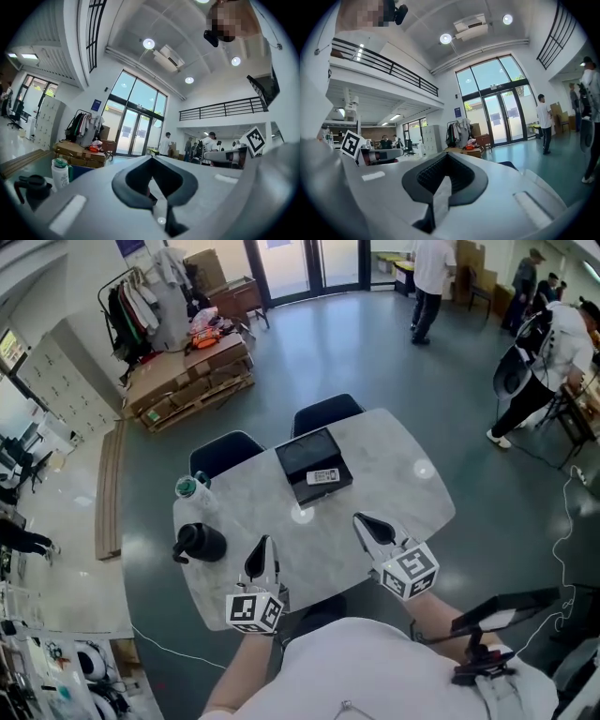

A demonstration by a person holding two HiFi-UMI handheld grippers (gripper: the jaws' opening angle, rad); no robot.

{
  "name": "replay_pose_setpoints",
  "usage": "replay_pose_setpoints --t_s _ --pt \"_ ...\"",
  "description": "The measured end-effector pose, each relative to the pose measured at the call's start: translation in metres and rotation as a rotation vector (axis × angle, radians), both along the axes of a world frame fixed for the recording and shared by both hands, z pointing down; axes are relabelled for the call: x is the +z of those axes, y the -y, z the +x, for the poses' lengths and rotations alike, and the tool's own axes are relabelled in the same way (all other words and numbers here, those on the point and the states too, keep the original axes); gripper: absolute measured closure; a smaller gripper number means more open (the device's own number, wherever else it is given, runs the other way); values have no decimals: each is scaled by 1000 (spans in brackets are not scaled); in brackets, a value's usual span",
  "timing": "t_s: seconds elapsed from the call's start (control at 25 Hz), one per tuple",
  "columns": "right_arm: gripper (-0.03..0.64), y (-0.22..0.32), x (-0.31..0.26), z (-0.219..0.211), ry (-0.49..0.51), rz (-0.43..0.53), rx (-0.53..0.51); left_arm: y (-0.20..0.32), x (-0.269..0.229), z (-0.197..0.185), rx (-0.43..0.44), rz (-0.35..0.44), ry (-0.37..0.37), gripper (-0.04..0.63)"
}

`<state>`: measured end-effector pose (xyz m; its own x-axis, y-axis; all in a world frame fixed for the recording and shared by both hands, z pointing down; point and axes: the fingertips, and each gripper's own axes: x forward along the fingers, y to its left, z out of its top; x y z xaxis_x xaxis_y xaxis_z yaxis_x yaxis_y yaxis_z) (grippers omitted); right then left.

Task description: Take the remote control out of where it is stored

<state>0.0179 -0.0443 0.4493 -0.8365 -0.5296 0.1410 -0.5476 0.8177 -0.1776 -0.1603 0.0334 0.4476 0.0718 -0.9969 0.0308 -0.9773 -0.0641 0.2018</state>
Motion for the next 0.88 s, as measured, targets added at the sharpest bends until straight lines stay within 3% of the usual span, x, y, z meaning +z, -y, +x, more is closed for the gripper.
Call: replay_pose_setpoints --t_s 0.24,0.64,0.88 --pt "589 53 -10 -32 -23 6 23 67 -8 -27 38 28 -27 594" --pt "589 97 7 -52 -69 -48 51 126 13 -46 78 -27 -57 595" --pt "589 125 17 -61 -74 -78 29 154 23 -46 81 -64 -31 594"
